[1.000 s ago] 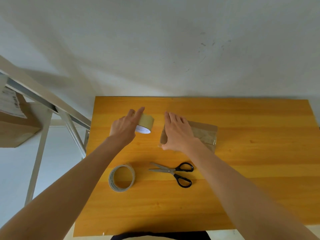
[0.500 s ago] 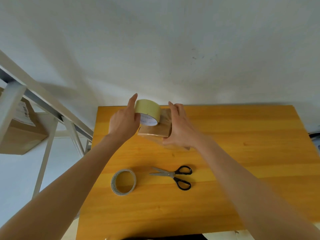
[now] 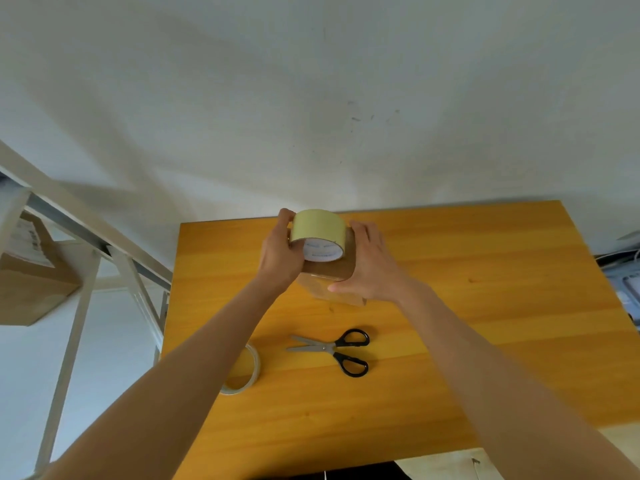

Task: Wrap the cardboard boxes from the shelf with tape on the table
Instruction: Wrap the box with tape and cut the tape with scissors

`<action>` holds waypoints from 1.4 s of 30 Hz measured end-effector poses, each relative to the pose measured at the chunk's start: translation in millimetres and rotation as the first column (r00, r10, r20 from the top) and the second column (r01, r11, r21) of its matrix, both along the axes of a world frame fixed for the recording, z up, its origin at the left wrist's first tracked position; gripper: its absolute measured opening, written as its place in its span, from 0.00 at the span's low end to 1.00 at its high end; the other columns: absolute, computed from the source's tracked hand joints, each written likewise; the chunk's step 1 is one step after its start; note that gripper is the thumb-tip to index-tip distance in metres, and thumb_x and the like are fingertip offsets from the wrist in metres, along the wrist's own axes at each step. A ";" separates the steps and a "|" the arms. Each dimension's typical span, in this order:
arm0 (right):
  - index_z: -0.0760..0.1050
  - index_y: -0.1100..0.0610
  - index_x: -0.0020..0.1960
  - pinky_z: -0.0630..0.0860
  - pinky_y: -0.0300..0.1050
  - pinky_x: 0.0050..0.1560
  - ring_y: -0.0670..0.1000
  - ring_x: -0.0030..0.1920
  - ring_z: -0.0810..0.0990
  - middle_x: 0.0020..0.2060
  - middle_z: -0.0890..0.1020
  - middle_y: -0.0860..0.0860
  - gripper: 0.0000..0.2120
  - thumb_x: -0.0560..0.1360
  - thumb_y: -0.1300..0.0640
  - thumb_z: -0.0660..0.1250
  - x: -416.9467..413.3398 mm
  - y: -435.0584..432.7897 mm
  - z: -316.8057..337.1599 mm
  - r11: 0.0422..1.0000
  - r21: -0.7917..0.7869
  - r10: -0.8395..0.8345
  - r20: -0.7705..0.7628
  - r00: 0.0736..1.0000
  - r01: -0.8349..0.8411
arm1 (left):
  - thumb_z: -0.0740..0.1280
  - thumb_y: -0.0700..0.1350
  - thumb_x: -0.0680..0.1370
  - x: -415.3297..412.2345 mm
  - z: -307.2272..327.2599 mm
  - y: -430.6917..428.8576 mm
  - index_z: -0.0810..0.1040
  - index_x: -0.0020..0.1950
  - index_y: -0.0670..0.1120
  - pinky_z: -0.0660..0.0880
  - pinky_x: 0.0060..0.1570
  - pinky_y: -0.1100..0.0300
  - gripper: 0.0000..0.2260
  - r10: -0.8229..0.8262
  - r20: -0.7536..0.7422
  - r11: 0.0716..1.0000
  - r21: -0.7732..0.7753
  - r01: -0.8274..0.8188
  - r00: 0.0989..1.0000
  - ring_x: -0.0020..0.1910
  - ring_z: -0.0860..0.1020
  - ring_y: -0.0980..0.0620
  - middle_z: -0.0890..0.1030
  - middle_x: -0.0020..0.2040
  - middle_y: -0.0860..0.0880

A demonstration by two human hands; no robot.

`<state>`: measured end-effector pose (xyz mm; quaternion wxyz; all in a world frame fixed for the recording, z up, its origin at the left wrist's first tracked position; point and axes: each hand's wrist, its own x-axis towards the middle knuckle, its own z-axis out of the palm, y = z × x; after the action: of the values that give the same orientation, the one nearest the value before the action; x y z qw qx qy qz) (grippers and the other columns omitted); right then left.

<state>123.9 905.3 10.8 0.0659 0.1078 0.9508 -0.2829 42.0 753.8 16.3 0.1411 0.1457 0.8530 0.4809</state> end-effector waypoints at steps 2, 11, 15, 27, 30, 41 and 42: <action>0.53 0.57 0.73 0.65 0.47 0.66 0.51 0.67 0.59 0.66 0.57 0.50 0.52 0.61 0.44 0.79 5.8 8.3 -1.1 1.000 -0.019 -0.001 -0.009 1.000 0.001 | 0.56 0.31 0.75 2.9 2.7 5.8 0.64 0.50 0.48 0.67 0.28 0.55 0.12 -0.080 -0.049 0.997 -0.027 0.079 0.996 0.37 0.73 0.48 0.75 0.38 0.47; 0.54 0.54 0.72 0.70 0.48 0.61 0.48 0.64 0.63 0.65 0.59 0.49 0.50 0.60 0.43 0.79 23.6 33.1 -8.4 0.999 -0.026 -0.023 -0.005 1.000 0.023 | 0.58 0.30 0.71 -15.6 23.6 -11.3 0.67 0.58 0.45 0.55 0.26 0.59 0.18 -0.366 -0.354 0.842 -0.519 0.145 0.861 0.45 0.66 0.48 0.73 0.47 0.44; 0.53 0.54 0.73 0.69 0.47 0.61 0.48 0.64 0.62 0.65 0.59 0.49 0.51 0.61 0.43 0.79 27.8 40.2 -8.8 1.000 -0.011 -0.005 0.007 1.000 0.005 | 0.58 0.28 0.72 -21.1 24.7 -21.7 0.65 0.65 0.47 0.55 0.25 0.60 0.24 -0.486 -0.374 0.693 -0.715 0.088 0.790 0.49 0.66 0.46 0.70 0.51 0.45; 0.52 0.53 0.73 0.68 0.49 0.64 0.50 0.65 0.63 0.67 0.59 0.49 0.51 0.61 0.45 0.79 26.9 53.5 -3.0 0.999 -0.008 0.041 0.057 0.998 -0.041 | 0.67 0.36 0.74 -20.1 12.9 -26.8 0.60 0.69 0.50 0.67 0.33 0.59 0.27 -0.548 -0.283 0.511 -0.858 0.048 0.787 0.51 0.72 0.46 0.67 0.58 0.43; 0.52 0.54 0.73 0.68 0.48 0.63 0.50 0.66 0.63 0.67 0.59 0.49 0.51 0.62 0.45 0.79 24.2 54.4 -1.7 0.999 -0.010 0.049 0.069 0.996 -0.049 | 0.70 0.39 0.74 -24.5 13.3 -25.8 0.59 0.69 0.50 0.68 0.34 0.58 0.29 -0.555 -0.288 0.509 -0.860 0.044 0.781 0.53 0.71 0.45 0.67 0.58 0.43; 0.51 0.52 0.73 0.69 0.47 0.62 0.48 0.63 0.63 0.67 0.58 0.48 0.51 0.62 0.45 0.79 25.9 60.0 -3.3 0.998 -0.040 0.054 0.082 0.995 -0.051 | 0.69 0.36 0.73 -25.4 -8.2 -22.4 0.58 0.68 0.51 0.73 0.34 0.57 0.29 -0.575 -0.222 0.442 -0.894 0.070 0.788 0.59 0.69 0.43 0.64 0.62 0.43; 0.51 0.52 0.73 0.69 0.48 0.63 0.48 0.64 0.63 0.67 0.58 0.48 0.51 0.62 0.45 0.79 25.5 60.5 -3.0 0.998 -0.047 0.056 0.082 0.995 -0.052 | 0.68 0.36 0.74 -24.7 -10.4 -22.3 0.57 0.68 0.51 0.72 0.34 0.58 0.29 -0.571 -0.220 0.441 -0.895 0.069 0.791 0.59 0.68 0.43 0.64 0.62 0.43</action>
<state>149.4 965.8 7.8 0.1153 0.0921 0.9432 -0.2975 17.2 731.5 5.9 0.0625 0.3403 0.9335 -0.0944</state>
